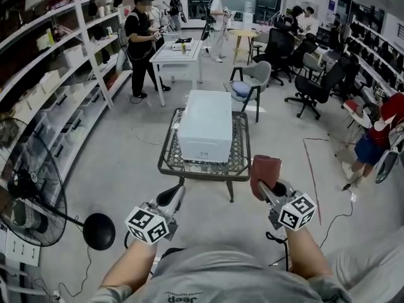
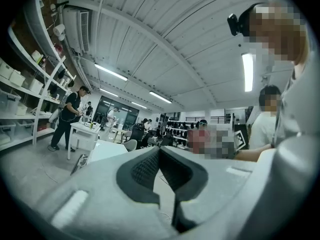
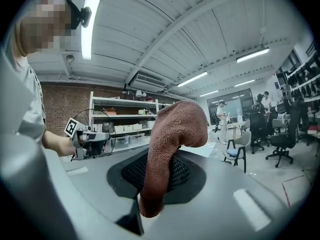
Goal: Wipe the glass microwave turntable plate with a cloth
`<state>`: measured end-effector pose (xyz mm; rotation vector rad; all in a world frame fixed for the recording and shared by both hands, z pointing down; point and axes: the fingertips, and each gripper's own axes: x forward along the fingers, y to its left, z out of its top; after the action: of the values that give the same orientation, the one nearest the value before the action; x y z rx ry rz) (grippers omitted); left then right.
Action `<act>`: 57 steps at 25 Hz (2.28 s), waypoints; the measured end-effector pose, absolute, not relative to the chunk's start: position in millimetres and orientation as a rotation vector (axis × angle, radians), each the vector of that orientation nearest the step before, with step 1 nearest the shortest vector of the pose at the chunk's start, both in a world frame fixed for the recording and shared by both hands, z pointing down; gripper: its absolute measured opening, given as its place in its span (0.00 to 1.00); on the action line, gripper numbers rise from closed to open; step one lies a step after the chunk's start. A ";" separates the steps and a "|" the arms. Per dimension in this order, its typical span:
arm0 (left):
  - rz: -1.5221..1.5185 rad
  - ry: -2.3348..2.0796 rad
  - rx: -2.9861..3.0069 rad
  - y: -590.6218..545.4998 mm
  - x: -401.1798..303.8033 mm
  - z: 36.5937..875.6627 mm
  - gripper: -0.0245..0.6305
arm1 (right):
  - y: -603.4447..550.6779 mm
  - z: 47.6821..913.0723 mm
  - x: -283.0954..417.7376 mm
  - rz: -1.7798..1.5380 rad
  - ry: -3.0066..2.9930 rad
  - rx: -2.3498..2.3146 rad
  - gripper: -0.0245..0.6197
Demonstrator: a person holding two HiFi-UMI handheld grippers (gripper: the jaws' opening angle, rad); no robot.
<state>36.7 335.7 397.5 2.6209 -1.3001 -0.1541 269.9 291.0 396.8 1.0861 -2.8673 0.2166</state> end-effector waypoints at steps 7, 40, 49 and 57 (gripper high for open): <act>-0.137 -1.278 2.612 300.5 33.9 406.7 0.04 | 257.8 410.7 273.7 0.251 -2.862 1.106 0.14; -0.113 -0.979 2.723 -102.8 -86.9 412.3 0.04 | -106.3 409.0 145.8 0.285 -2.736 1.332 0.14; -0.125 -1.232 2.616 -148.7 -30.6 417.1 0.04 | -187.3 428.6 209.2 0.280 -2.796 1.089 0.14; -0.098 -1.218 2.585 -174.0 -46.3 432.3 0.04 | -237.4 442.8 183.4 0.258 -2.726 0.996 0.14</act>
<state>-46.3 -174.0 432.3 2.5845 -1.2179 -0.0984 183.4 -237.4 442.8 0.9960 -2.7260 0.2576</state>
